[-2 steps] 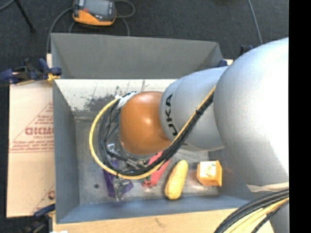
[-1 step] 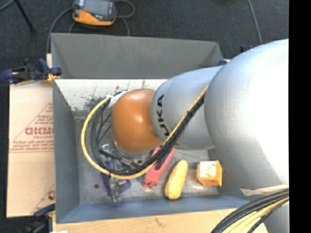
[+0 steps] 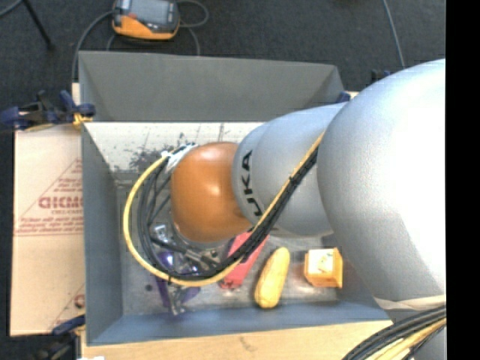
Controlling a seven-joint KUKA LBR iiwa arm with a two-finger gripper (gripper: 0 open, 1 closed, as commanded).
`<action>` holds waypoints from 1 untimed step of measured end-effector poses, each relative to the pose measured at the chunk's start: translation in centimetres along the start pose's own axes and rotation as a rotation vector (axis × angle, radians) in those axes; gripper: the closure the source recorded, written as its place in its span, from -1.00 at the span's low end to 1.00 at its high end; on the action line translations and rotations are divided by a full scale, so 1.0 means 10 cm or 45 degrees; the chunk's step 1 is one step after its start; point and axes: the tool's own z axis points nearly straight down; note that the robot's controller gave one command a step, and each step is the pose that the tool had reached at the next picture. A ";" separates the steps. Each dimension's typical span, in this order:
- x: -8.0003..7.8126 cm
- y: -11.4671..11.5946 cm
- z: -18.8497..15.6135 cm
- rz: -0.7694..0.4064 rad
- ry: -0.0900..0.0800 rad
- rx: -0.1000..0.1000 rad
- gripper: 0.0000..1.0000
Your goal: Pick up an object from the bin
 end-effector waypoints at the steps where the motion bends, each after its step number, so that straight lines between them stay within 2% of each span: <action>1: 0.03 -0.01 -0.10 0.005 0.010 0.002 1.00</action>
Offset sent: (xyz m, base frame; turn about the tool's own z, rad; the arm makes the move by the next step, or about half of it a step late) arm -0.0165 0.0237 -0.0355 0.0097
